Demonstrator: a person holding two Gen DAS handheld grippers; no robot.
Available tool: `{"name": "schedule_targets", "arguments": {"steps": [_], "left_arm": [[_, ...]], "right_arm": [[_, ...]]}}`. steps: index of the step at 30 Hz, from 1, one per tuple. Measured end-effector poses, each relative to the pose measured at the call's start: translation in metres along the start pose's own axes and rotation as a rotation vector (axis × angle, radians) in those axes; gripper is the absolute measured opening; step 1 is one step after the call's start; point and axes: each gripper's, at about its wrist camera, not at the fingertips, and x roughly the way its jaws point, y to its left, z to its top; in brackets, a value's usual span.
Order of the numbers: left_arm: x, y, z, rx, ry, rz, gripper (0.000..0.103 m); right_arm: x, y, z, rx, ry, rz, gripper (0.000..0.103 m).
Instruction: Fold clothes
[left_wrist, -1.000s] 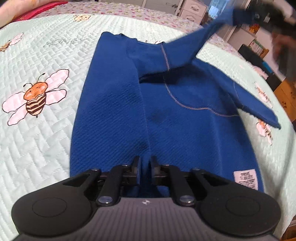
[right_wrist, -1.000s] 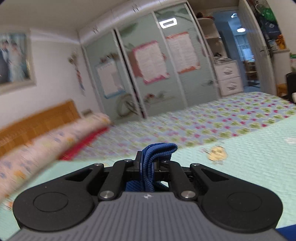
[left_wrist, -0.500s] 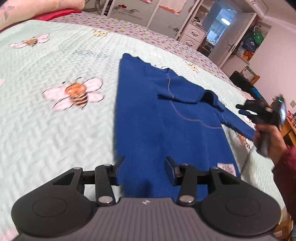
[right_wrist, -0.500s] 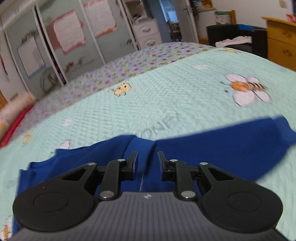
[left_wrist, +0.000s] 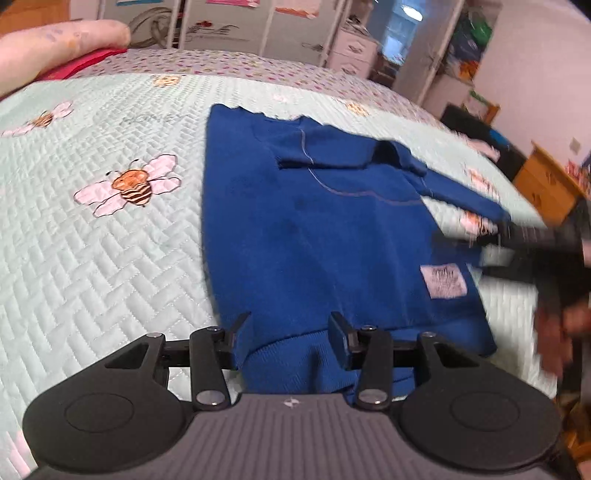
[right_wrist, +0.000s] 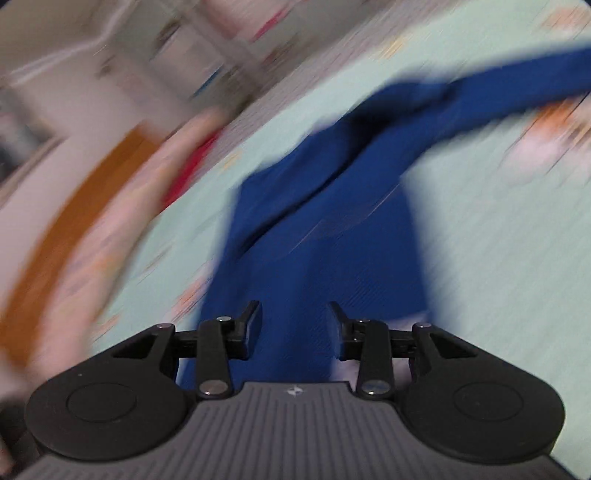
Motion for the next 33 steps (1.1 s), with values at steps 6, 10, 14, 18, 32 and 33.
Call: {"name": "schedule_targets", "arguments": {"steps": [6,10,14,18,32,33], "left_arm": [[0.001,0.000,0.008,0.005,-0.038,0.011,0.046],[0.004,0.006,0.015,-0.022,-0.057,-0.014,0.046],[0.014,0.003,0.023,0.019,-0.066,-0.035,0.047],[0.042,0.006,0.017,0.029,0.016,-0.003,0.047],[0.035,0.009,0.029,0.085,-0.019,-0.037,0.047],[0.034,0.009,0.033,0.078,-0.036,-0.048,0.047]], "right_arm": [[0.042,0.020,-0.047,0.035,0.176,0.087,0.039],[0.057,0.038,-0.065,0.002,0.230,0.120,0.038],[0.067,0.045,-0.070,-0.014,0.248,0.088,0.021],[0.070,0.042,-0.076,0.036,0.254,0.069,0.003],[0.038,0.017,-0.038,0.031,0.240,0.092,0.010],[0.032,0.015,-0.029,0.022,0.206,0.075,0.013]]}}
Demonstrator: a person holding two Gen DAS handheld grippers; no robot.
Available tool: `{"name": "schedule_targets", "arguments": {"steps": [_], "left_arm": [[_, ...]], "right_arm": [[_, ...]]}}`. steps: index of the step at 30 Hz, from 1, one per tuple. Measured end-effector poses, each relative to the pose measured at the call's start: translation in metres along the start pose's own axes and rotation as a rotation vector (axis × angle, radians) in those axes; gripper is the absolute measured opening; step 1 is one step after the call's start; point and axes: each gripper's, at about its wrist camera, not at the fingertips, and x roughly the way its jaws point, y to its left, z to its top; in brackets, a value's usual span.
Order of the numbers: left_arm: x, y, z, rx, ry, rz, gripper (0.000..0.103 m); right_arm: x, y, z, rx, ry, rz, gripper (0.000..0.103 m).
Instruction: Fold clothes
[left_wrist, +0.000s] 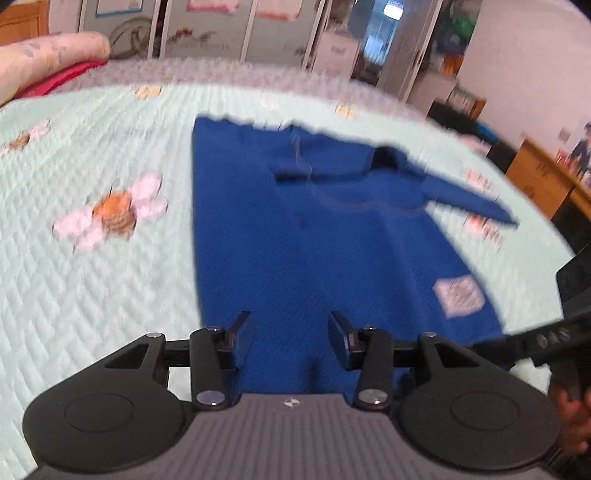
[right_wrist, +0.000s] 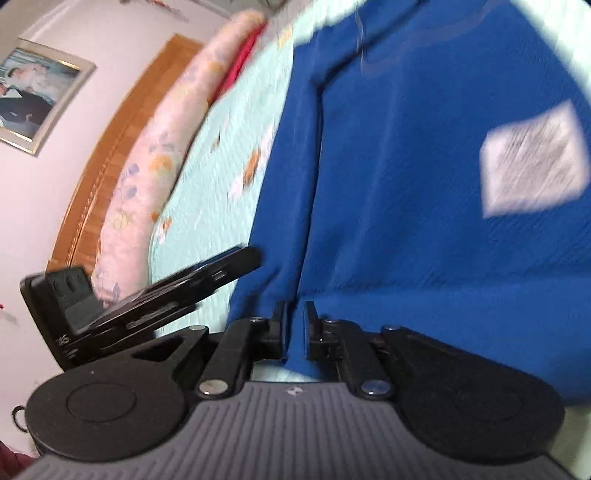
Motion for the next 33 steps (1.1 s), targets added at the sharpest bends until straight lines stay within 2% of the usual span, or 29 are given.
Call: {"name": "schedule_targets", "arguments": {"steps": [4,7,10,11,14,19,22,26,27,31,33], "left_arm": [[0.018,-0.001,0.011,-0.048,-0.032,-0.017,0.047],[0.058,0.001,-0.004,-0.071,0.085,-0.001,0.046],[0.057,-0.008,-0.012,-0.017,0.056,0.013,0.048],[0.055,-0.009,-0.010,-0.014,0.064,0.008,0.048],[0.045,-0.005,0.003,-0.053,0.075,-0.036,0.048],[0.040,0.002,0.031,-0.129,-0.031,-0.067,0.049],[0.060,0.013,0.042,-0.207,-0.043,-0.034,0.049],[0.091,0.033,0.034,-0.350,-0.009,-0.007,0.049],[0.092,0.035,0.029,-0.364,-0.026,-0.012,0.049],[0.092,0.037,0.014,-0.362,-0.097,-0.026,0.050],[0.092,0.037,0.012,-0.364,-0.112,-0.025,0.051]], "right_arm": [[-0.030,-0.026,0.043,0.092,-0.188,-0.075,0.015],[-0.047,-0.037,0.070,0.130,-0.310,-0.097,0.016],[-0.056,-0.040,0.091,0.125,-0.386,-0.092,0.018],[-0.054,-0.039,0.096,0.115,-0.387,-0.086,0.021],[-0.040,-0.035,0.111,0.088,-0.366,-0.074,0.022],[-0.007,-0.022,0.123,0.041,-0.335,-0.068,0.022],[0.015,-0.011,0.137,0.013,-0.322,-0.081,0.021],[0.037,0.003,0.161,-0.046,-0.325,-0.128,0.021],[0.043,0.005,0.168,-0.060,-0.330,-0.141,0.021],[0.068,0.004,0.200,-0.033,-0.326,-0.099,0.021],[0.087,0.011,0.217,-0.068,-0.310,-0.091,0.021]]}}
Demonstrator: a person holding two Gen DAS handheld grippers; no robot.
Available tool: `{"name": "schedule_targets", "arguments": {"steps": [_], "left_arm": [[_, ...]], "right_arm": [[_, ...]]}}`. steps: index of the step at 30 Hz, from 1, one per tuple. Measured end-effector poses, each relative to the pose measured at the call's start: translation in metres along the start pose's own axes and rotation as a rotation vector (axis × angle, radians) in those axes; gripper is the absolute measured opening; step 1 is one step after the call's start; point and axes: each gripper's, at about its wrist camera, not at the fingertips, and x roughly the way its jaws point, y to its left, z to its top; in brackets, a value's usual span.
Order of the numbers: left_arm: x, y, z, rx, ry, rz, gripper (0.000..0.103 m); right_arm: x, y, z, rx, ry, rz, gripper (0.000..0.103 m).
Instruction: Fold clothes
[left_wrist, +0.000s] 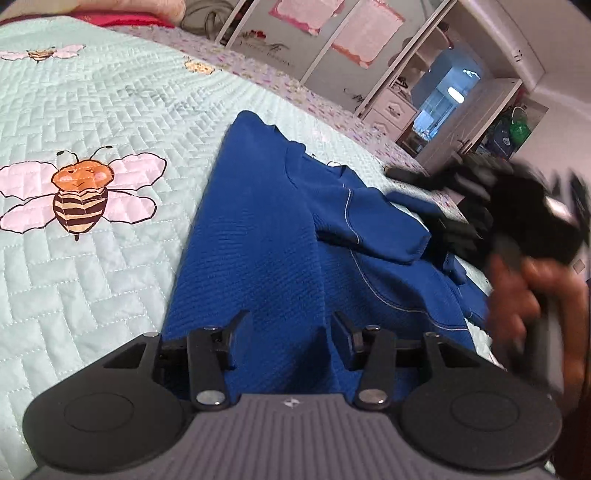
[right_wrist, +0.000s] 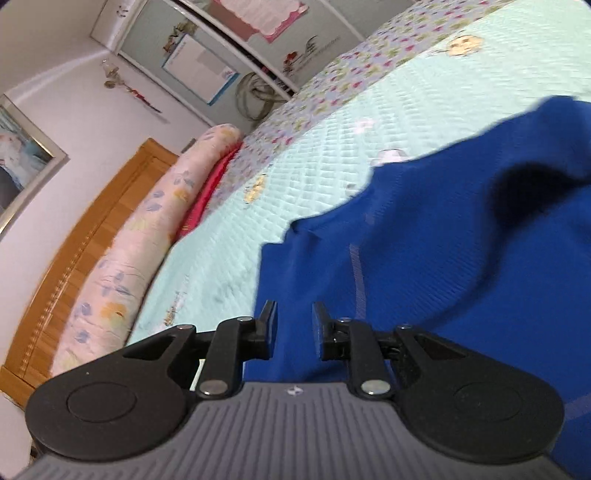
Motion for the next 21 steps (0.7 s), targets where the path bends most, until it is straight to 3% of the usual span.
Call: {"name": "schedule_targets", "arguments": {"steps": [4,8,12,16,21], "left_arm": [[0.001,0.006,0.001,-0.012,-0.012,-0.023,0.051],[0.004,0.010,0.001,-0.025,-0.013,-0.048,0.051],[0.006,0.006,-0.001,0.006,-0.016,-0.045,0.051],[0.008,0.012,0.000,-0.018,-0.012,-0.071,0.051],[0.009,0.014,0.001,-0.021,-0.008,-0.085,0.051]], "right_arm": [[0.056,0.026,0.019,-0.118,0.065,0.018,0.021],[0.112,0.046,0.032,-0.168,0.124,0.066,0.021],[0.153,0.051,0.042,-0.163,0.122,0.057,0.021],[0.170,0.049,0.047,-0.172,0.075,0.024,0.021],[0.129,0.031,0.057,-0.183,-0.046,-0.064,0.032]]}}
